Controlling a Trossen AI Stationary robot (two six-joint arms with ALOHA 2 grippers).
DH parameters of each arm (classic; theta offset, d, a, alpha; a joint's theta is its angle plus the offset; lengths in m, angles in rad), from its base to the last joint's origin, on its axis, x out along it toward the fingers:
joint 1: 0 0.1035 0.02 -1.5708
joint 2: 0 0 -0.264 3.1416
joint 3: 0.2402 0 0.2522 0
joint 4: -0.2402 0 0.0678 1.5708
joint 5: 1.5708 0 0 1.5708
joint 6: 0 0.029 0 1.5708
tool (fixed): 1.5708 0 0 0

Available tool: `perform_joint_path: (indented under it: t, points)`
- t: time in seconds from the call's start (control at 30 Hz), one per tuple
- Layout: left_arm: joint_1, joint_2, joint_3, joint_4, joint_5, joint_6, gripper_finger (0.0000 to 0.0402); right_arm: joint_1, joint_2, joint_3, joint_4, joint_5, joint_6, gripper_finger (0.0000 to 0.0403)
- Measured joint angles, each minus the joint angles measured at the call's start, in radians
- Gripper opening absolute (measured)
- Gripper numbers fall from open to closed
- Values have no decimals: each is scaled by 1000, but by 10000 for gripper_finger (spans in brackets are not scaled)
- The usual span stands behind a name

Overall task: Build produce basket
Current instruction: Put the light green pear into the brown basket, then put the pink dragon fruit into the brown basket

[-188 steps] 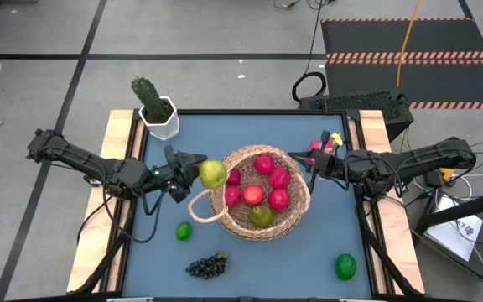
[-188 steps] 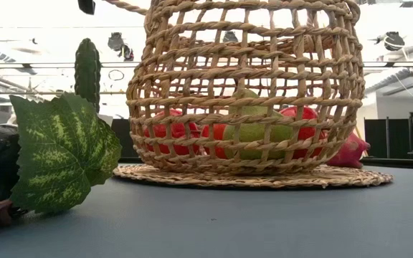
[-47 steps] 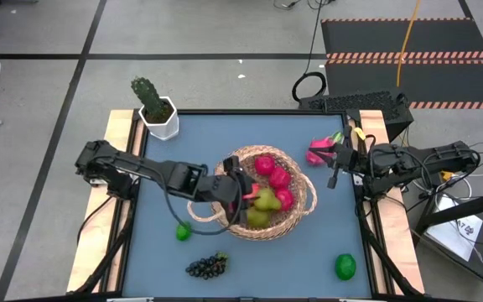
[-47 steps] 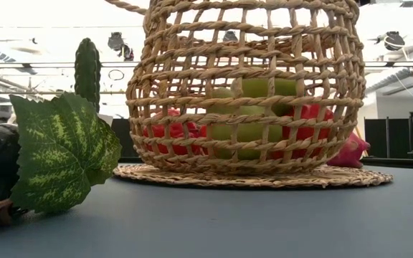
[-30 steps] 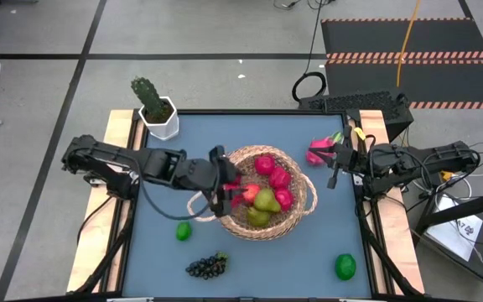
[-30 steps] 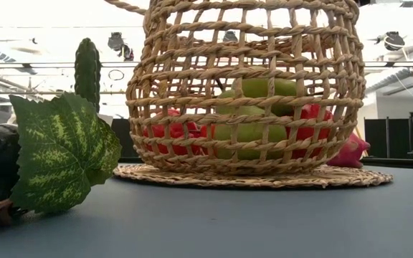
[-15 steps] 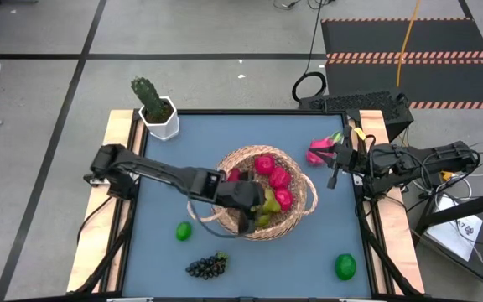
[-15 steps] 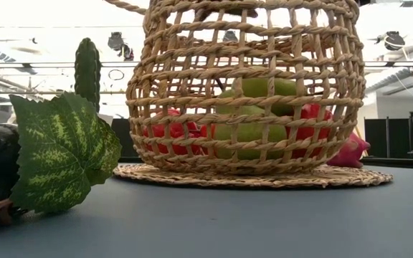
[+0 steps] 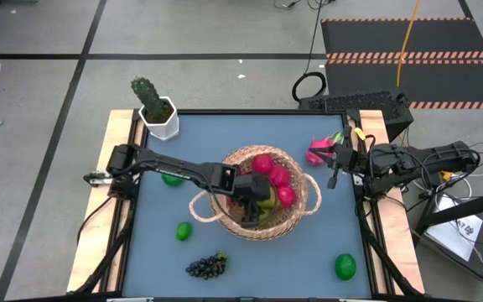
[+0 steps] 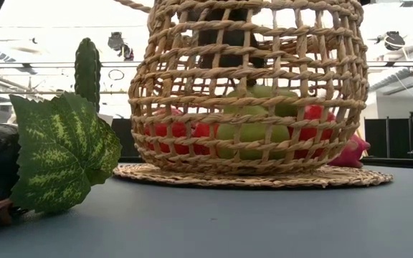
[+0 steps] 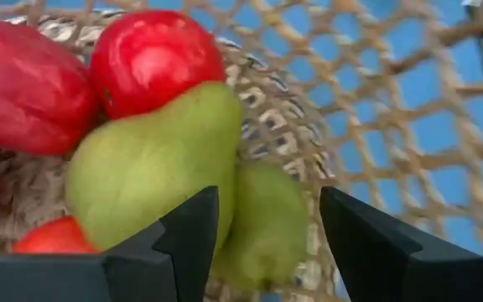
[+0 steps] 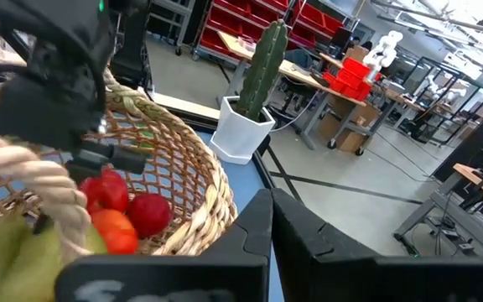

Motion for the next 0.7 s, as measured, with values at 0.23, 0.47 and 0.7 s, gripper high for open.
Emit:
perform_joint_path:
  t: [0.23, 0.47, 0.7]
  points:
    - [34, -7, -1, 1, -143, -27, 211, 0, 0, 0, -3, 0, 1, 0]
    - [31, -72, 0, 47, -190, 6, 211, 0, 0, 0, -15, 0, 2, 0]
    - [3, -187, 0, 59, -271, 37, 211, 0, 0, 0, -27, 0, 8, 0]
